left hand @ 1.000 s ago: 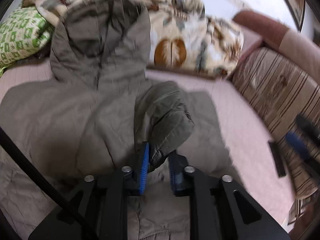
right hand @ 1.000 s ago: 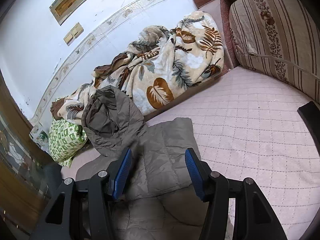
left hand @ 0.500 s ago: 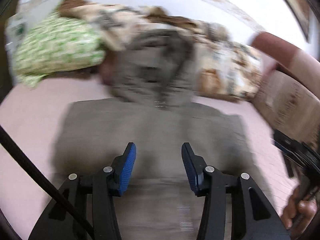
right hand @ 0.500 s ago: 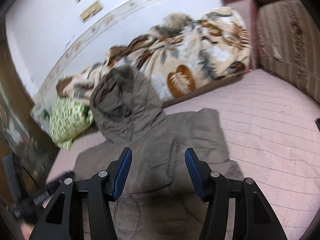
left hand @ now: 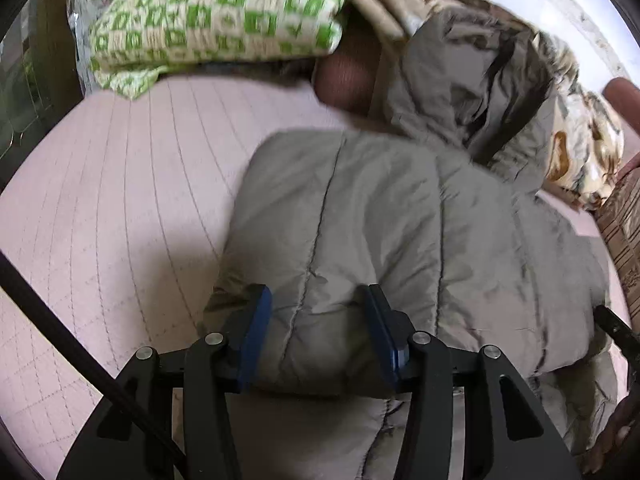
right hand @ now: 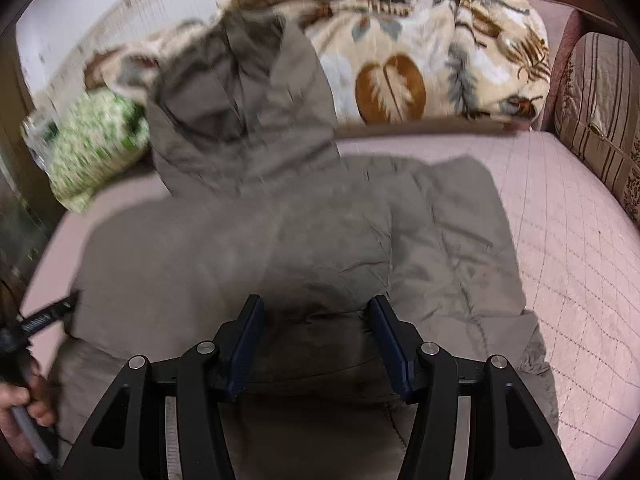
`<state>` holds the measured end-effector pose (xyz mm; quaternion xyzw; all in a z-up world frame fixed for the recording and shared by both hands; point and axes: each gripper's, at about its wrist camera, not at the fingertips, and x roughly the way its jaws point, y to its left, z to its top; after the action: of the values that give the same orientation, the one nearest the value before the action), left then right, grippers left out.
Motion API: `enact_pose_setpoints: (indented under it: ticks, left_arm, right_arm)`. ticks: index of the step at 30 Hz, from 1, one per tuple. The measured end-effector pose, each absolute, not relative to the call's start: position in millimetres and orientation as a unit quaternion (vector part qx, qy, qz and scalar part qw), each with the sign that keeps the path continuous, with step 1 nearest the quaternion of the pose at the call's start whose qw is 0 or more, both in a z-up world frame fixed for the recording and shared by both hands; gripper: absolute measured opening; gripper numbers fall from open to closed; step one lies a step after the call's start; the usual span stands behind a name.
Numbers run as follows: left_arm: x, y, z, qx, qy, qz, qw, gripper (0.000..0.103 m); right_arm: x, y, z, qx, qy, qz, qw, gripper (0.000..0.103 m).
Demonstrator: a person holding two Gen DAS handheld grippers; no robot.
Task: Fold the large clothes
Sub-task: 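Grasp the jacket hem with both grippers and fold it toward the hood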
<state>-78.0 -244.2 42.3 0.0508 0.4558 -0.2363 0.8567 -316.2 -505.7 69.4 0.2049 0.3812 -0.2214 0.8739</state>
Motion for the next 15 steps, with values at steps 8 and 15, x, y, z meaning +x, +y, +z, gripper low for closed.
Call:
enact_pose_setpoints:
  ticks: [8, 15]
  left_arm:
    - [-82, -253, 36, 0.092, 0.450, -0.227, 0.859, 0.049]
    - [-114, -251, 79, 0.065, 0.399, -0.263, 0.876, 0.048]
  right_arm:
    - [-308, -521, 45, 0.238, 0.424, -0.213, 0.847, 0.065]
    - [-326, -511, 81, 0.241, 0.375, -0.218, 0.868, 0.065]
